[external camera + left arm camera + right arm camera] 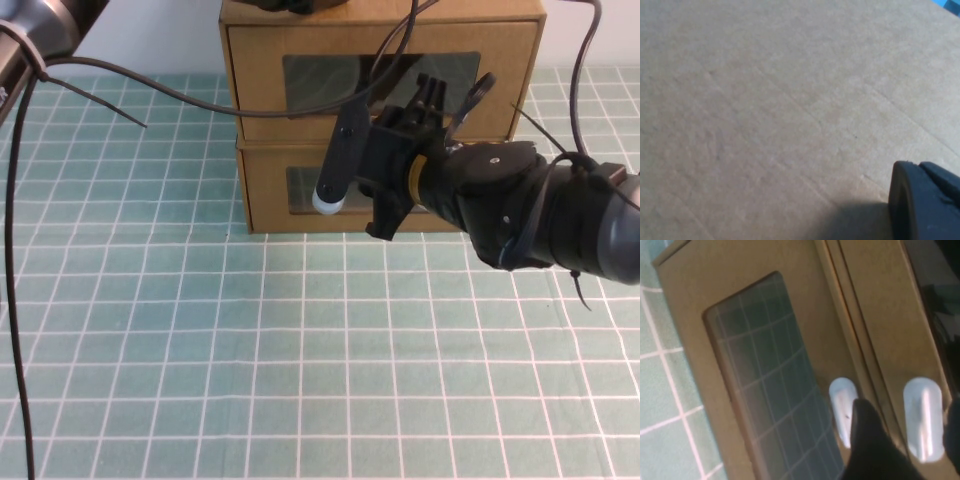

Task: Open the shoe box
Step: 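Pull the top drawer of the cardboard box fully open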

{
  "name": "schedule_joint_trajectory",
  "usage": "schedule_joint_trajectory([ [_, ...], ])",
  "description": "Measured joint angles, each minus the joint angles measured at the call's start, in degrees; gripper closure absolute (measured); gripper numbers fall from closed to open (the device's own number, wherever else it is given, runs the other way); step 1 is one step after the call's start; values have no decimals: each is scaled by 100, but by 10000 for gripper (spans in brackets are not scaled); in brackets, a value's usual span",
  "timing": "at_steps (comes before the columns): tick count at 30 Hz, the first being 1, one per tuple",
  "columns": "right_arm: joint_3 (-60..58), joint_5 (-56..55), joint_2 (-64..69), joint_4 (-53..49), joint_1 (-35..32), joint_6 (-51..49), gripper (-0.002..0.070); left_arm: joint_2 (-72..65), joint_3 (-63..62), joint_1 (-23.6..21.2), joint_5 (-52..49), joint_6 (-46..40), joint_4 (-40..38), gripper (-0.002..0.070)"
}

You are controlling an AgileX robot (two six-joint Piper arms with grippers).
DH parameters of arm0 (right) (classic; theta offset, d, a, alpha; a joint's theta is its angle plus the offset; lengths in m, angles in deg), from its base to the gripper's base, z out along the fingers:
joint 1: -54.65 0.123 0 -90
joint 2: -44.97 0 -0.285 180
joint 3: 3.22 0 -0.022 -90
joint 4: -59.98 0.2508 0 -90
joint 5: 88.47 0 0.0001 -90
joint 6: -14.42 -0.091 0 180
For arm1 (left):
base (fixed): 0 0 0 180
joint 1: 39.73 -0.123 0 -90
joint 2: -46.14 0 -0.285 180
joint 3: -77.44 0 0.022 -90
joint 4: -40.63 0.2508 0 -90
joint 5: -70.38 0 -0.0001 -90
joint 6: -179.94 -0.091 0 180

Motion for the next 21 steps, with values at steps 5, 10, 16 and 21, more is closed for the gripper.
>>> schedule_joint_trajectory([
  [5, 174, 23, 210, 0, 0, 0, 384, 0, 0, 0, 0, 0, 0, 680],
  [10, 390, 207, 450, -36, 12, 0, 386, 0, 0, 0, 0, 0, 15, 680],
  [16, 643, 787, 656, -100, 105, 0, 589, 0, 0, 0, -14, 0, 39, 680],
  [21, 656, 872, 625, 103, 119, 9, 657, 0, 0, 0, -23, 0, 87, 680],
])
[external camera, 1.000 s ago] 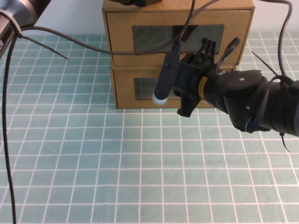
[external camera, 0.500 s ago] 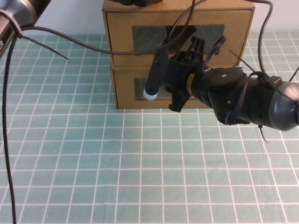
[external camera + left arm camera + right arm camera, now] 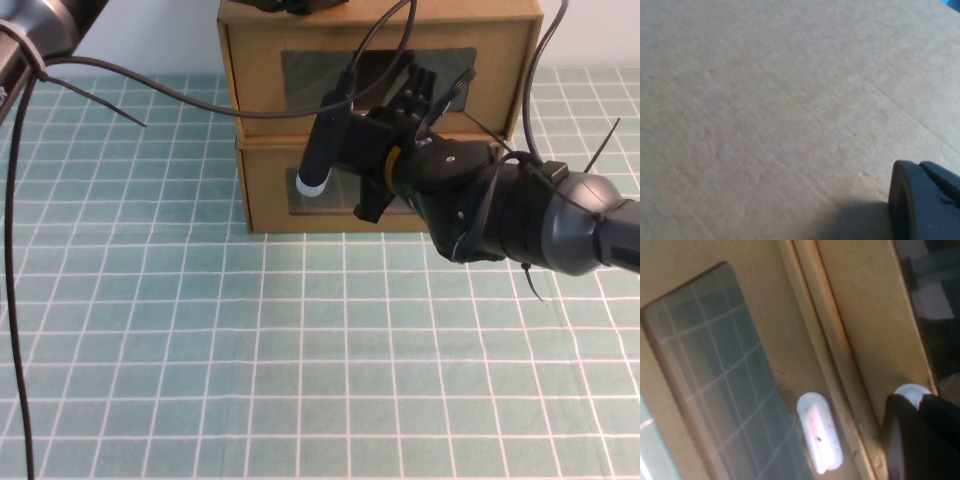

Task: Open the shoe box
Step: 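Pull the top drawer of the cardboard box fully open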

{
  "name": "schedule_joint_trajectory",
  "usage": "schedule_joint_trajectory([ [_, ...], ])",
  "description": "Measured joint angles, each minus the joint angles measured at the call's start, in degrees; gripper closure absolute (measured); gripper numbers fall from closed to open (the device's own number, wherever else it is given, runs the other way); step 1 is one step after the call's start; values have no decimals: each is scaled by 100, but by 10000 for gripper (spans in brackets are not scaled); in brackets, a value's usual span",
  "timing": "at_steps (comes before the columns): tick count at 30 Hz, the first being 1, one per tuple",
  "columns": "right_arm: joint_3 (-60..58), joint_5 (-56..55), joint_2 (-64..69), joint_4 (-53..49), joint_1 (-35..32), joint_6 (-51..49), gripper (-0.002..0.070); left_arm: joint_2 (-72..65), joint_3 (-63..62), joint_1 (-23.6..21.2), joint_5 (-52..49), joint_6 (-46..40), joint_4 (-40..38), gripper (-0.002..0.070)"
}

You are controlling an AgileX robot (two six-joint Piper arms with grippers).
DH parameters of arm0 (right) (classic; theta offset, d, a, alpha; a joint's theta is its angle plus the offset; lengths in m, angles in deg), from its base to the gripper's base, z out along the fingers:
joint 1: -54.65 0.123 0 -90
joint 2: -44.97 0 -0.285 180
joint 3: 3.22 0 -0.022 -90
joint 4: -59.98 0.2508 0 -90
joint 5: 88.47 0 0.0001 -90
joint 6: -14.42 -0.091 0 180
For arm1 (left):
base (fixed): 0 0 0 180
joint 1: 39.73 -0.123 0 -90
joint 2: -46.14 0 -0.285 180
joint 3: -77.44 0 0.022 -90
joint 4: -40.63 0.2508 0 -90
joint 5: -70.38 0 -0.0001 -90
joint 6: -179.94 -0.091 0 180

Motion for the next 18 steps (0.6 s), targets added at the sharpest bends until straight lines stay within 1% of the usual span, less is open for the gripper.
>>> schedule_joint_trajectory([
  [4, -11, 94, -60, 163, 112, 12, 661, 0, -11, 0, -35, 0, 12, 680],
  [10, -257, 568, -188, 229, 446, 12, 664, 0, -18, 0, -112, 8, 12, 680],
  [18, -1008, 991, -673, 259, 869, -44, 665, -46, -46, 0, -148, 8, 12, 680],
])
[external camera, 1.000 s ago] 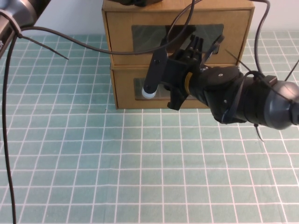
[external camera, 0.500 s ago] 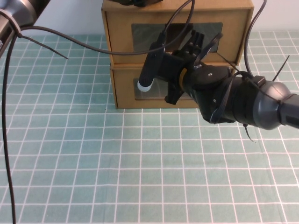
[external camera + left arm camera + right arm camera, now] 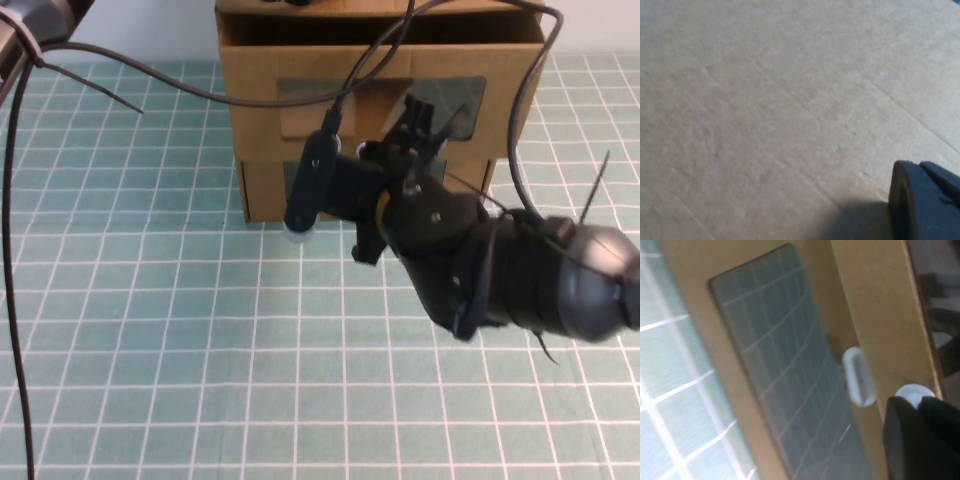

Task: Open the shoe box
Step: 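Pull the top drawer of the cardboard box fully open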

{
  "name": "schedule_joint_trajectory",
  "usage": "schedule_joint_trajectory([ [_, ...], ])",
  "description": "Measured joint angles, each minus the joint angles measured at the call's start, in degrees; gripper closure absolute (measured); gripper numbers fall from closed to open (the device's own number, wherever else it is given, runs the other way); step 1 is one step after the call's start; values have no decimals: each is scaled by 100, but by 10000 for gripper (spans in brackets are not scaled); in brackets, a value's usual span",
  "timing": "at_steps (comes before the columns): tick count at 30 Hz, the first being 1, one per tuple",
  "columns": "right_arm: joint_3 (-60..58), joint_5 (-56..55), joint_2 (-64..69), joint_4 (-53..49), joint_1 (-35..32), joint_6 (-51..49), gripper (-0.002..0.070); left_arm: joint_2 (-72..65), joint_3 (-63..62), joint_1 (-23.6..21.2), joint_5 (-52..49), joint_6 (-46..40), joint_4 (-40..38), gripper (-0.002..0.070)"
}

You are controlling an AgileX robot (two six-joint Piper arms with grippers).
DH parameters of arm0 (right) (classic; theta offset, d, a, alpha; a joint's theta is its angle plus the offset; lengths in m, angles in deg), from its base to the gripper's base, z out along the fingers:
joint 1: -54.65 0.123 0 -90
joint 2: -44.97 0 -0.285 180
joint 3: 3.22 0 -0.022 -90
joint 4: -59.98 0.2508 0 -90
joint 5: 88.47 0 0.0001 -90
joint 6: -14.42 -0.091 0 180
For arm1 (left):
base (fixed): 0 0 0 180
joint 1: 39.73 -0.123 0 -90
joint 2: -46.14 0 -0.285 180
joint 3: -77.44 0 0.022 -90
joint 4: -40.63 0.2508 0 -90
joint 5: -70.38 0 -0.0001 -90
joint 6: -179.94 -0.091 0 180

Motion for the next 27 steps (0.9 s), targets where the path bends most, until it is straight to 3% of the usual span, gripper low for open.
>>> schedule_joint_trajectory([
  [15, -1634, 253, -1609, 701, 1110, -593, 666, 0, -4, 0, -4, 28, -10, 680],
  [27, -1680, 251, -1633, 1272, 1180, -701, 679, 0, -13, 0, -15, 62, -10, 680],
])
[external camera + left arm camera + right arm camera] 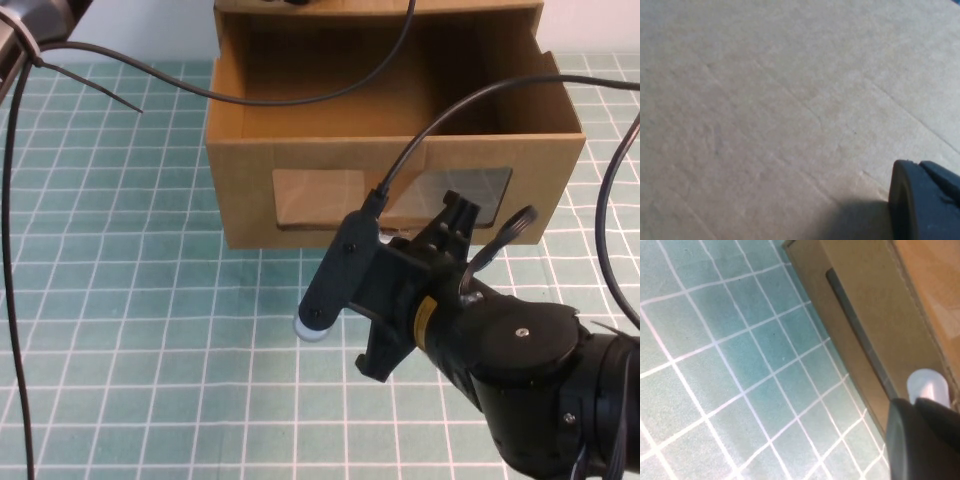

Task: Open the shoe box
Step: 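Pull the top drawer of the cardboard box fully open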

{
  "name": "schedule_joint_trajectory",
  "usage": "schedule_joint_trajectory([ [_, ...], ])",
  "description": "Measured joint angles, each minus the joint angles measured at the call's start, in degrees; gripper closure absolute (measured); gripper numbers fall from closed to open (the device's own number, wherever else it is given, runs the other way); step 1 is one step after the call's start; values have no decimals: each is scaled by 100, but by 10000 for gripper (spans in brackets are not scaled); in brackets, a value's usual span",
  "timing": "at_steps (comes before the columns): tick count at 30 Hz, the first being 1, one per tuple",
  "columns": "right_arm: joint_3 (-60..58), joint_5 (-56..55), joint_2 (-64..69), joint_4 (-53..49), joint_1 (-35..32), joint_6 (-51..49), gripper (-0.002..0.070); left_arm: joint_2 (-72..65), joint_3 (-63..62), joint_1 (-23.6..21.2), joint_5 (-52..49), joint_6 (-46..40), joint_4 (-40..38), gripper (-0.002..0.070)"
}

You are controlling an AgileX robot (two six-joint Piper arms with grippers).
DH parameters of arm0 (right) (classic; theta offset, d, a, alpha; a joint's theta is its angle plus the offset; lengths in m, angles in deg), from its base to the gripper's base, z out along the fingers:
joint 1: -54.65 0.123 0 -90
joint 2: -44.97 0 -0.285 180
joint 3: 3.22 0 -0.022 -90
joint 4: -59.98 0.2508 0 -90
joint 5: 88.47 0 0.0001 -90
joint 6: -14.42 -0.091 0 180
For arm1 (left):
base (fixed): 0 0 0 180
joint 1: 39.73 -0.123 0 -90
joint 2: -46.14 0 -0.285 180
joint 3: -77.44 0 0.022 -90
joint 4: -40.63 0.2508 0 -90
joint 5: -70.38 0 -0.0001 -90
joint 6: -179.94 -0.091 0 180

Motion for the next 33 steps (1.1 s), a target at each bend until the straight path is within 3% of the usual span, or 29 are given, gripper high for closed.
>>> schedule_joint_trajectory([
  [4, 0, -45, 0, 71, 0, -135, 584, 0, 0, 0, -14, 0, 0, 680],
  [8, 0, -89, -3, 319, 0, -249, 388, 0, 0, 0, -14, 0, 10, 680],
  [11, 0, -367, -149, 1091, 0, -257, 263, 0, 0, 0, -14, 0, 10, 680],
  [15, 0, -893, -596, 2832, 0, 811, 204, 0, 0, 0, -14, 68, 10, 680],
  [21, 44, -819, -1493, 4712, 0, 2764, 192, -13, -266, 0, -329, 192, 90, 680],
  [26, 440, -351, -2089, 5258, 0, 3212, 225, -99, -927, 0, -1302, 507, 269, 680],
  [29, 754, -105, -2380, 5222, 0, 3326, 300, -135, -1508, 0, -1850, 731, 377, 680],
  [33, 1185, 331, -2700, 4859, 0, 3614, 496, 105, -1883, 0, -2000, 979, 445, 680],
])
